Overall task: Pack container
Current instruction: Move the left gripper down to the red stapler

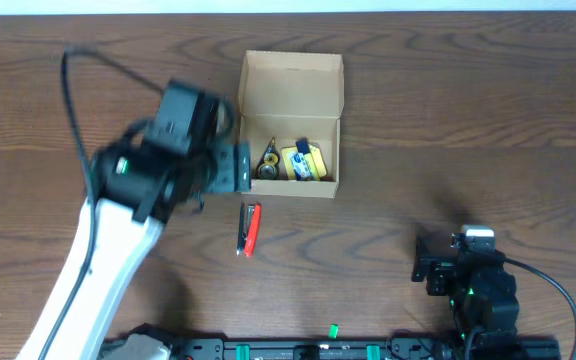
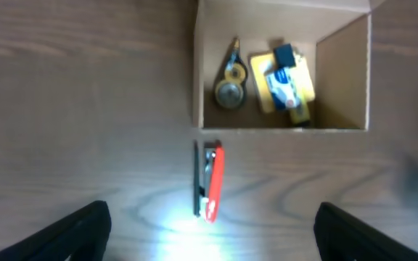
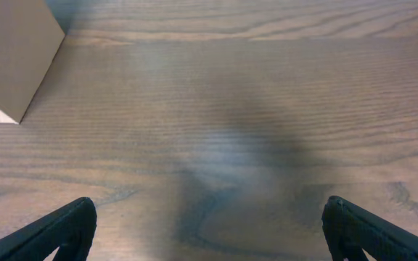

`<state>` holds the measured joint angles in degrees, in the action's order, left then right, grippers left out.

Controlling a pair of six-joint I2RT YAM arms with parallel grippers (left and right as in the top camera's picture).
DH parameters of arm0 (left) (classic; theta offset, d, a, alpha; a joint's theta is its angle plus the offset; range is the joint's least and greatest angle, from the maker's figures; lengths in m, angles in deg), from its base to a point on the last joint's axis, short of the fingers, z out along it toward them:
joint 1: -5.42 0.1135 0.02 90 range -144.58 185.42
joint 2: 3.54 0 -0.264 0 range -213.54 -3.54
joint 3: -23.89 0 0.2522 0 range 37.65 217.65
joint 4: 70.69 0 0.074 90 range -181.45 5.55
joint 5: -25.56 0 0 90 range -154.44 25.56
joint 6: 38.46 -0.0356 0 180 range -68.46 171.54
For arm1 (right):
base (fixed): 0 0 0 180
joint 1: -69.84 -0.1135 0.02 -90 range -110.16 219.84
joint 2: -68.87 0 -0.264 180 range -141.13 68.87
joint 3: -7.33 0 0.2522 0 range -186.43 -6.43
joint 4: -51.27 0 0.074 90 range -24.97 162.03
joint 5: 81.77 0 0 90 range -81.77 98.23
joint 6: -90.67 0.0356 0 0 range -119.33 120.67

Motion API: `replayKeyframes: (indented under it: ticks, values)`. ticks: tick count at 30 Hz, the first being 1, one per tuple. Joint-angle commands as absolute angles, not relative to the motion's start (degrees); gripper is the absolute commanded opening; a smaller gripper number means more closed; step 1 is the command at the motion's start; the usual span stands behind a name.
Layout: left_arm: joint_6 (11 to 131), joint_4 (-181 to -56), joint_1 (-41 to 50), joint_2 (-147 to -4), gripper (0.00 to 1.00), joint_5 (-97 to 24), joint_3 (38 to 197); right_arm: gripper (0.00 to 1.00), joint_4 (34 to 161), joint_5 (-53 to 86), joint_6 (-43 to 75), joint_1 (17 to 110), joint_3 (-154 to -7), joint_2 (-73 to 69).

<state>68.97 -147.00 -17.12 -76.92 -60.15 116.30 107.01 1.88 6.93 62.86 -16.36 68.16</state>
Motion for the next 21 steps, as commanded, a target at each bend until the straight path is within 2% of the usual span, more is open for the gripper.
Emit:
replayKeyframes:
  ticks: [1, 8, 12, 17, 21]
  values:
    - [69.6, -145.1, -17.1, -71.3, 0.92, -57.4, 108.3, 0.99, 107.2, 1.9, 6.2, 63.4, -15.8, 68.6]
    - [69.5, -143.8, -20.0, -66.1, 0.98, -54.6, 95.4, 0.99, 107.2, 1.9, 6.2, 63.4, -15.8, 68.6]
    - [70.0, -140.2, -22.1, -66.1, 0.96, -52.2, 89.9, 0.99, 107.2, 1.9, 6.2, 63.4, -15.8, 68.6]
    - [76.8, -134.6, -24.5, -66.1, 0.96, -54.1, 86.8, 0.99, 107.2, 1.9, 6.2, 63.4, -15.8, 68.6]
    - [87.7, -132.6, -25.0, -66.3, 0.96, -58.2, 85.5, 0.99, 107.2, 1.9, 6.2, 63.4, -15.8, 68.6]
